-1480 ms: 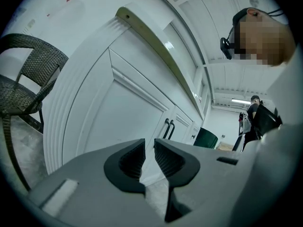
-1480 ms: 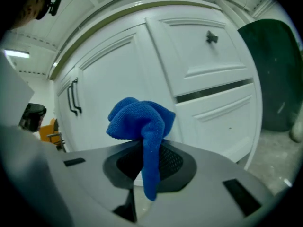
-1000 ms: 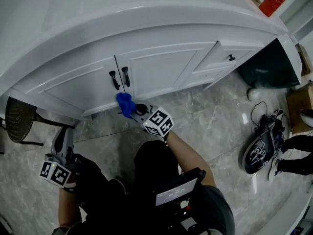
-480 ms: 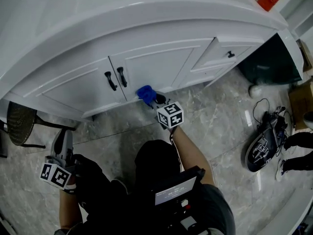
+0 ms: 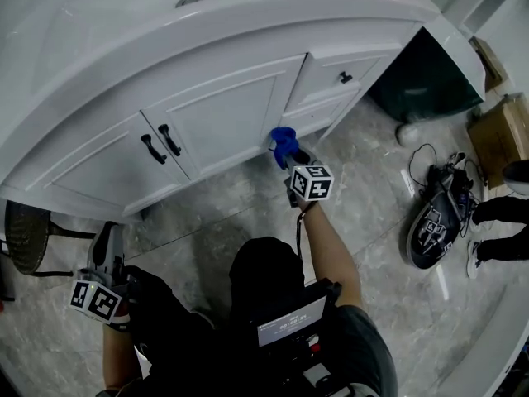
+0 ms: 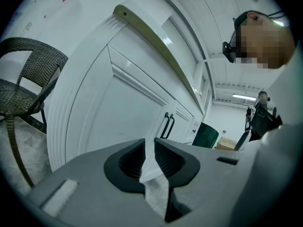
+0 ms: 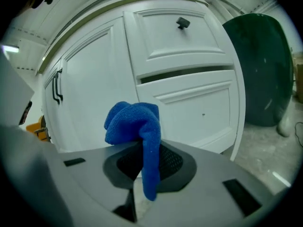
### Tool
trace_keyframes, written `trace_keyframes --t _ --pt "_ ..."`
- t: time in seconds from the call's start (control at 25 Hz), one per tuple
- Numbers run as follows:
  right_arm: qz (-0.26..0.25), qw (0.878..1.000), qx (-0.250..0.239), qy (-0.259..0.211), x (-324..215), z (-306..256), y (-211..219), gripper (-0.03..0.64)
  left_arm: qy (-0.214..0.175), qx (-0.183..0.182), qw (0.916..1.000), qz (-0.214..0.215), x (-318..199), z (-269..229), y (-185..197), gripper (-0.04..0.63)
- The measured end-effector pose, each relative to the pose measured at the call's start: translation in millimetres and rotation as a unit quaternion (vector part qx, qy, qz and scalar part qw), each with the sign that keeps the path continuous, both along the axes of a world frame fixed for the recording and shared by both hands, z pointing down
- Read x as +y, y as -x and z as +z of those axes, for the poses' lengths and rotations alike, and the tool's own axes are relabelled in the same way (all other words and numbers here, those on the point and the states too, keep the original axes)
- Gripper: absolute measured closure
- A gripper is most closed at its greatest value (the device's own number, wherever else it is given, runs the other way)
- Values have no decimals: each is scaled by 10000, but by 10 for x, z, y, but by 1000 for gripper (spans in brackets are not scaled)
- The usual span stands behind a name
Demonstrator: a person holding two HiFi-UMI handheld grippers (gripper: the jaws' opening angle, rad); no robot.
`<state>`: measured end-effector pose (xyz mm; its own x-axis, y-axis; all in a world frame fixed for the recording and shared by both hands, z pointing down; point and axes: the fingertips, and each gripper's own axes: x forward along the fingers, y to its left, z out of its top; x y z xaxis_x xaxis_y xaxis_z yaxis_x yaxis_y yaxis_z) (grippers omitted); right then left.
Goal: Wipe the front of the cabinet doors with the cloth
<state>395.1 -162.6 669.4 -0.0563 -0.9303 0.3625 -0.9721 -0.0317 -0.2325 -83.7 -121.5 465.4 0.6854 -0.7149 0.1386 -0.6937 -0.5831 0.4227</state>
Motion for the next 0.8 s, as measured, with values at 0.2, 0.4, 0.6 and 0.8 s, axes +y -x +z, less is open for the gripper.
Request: trace_keyframes --t 0.2,0.4,0.6,0.8 --pt "-4 9997 -220 -53 29 -45 35 565 -62 104 9999 -76 9 -88 33 532" --pt "-534 9985 -103 -110 64 -158 393 565 -55 149 9997 -196 18 -100 112 532" --pt "-1589 9869 -68 -268 195 -258 1123 565 18 130 9996 -268 -4 -14 187 532" --pt "-3380 9405 287 -187 223 -204 2182 565 -13 17 9996 -289 23 5 247 532"
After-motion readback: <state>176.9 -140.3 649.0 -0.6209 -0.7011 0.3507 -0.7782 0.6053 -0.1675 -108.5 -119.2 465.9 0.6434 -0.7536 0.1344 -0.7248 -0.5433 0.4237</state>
